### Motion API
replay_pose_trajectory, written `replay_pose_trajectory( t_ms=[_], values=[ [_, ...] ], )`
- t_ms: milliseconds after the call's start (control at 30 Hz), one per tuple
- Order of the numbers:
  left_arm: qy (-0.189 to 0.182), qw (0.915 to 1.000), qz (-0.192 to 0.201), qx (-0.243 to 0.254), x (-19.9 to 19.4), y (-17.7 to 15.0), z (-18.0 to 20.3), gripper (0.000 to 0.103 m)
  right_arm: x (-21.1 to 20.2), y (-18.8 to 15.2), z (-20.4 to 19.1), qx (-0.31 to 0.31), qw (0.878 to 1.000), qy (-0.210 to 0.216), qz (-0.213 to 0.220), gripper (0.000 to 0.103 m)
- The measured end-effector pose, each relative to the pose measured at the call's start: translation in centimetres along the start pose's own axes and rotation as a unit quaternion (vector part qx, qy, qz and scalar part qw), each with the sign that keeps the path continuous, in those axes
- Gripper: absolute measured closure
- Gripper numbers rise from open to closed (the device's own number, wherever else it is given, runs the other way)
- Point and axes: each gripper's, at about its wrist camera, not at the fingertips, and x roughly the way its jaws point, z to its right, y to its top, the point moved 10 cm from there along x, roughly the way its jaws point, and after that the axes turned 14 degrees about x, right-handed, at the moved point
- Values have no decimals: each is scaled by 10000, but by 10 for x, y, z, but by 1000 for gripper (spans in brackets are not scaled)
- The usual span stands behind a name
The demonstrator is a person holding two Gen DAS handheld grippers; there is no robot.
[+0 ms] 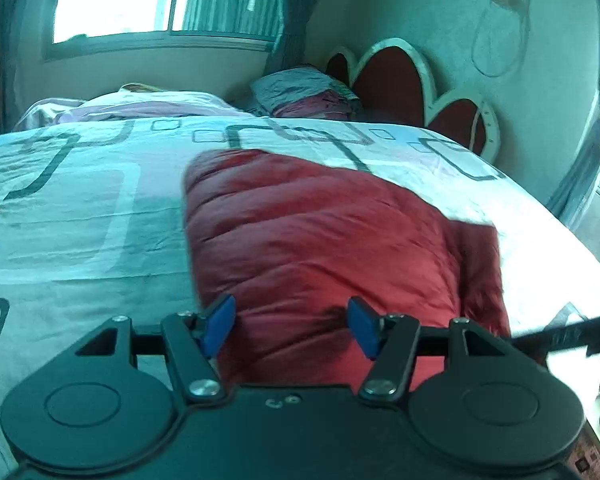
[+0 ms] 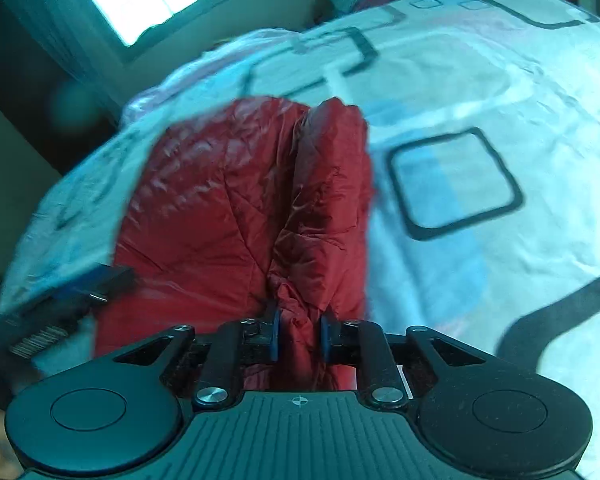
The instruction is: Fold large clothes
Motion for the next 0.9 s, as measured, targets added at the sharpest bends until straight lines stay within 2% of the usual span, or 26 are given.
replay_pose_trajectory(
  t_ms=[33,67,167,300,433,533,633,767,900],
  values=[
    [-36,10000,-76,-45,4,-4,-2,40,5,-3,4,-17,10000,-25,-70,84],
    [-8,9999,-135,-61,7,-7,-4,40,5,-3,6,0,10000,-40,-50,76],
    [-44,9996,-166,-220,6,-7,-10,41,-17,8,0,-211,9991,-180,334,62],
    [-64,9994,-62,-334,1,5,-15,42,-52,35,-17,-336,9933,-204,1083,60],
    [15,9992,114,-376,5,23,-19,42,-54,58,-41,-726,9836,-297,1622,60],
    [133,9990,138,-409,22,33,-26,42,-31,72,-58,-785,9819,-348,1687,60],
    [151,9986,61,-501,40,35,-29,43,-2,82,-62,-908,9787,-575,1749,60],
    [216,9991,-86,-367,58,26,-26,41,44,83,-36,-1036,9767,-1070,1543,60],
    [231,9990,-202,-340,67,18,-28,40,62,80,-12,-894,9781,-1186,1458,60]
  ],
)
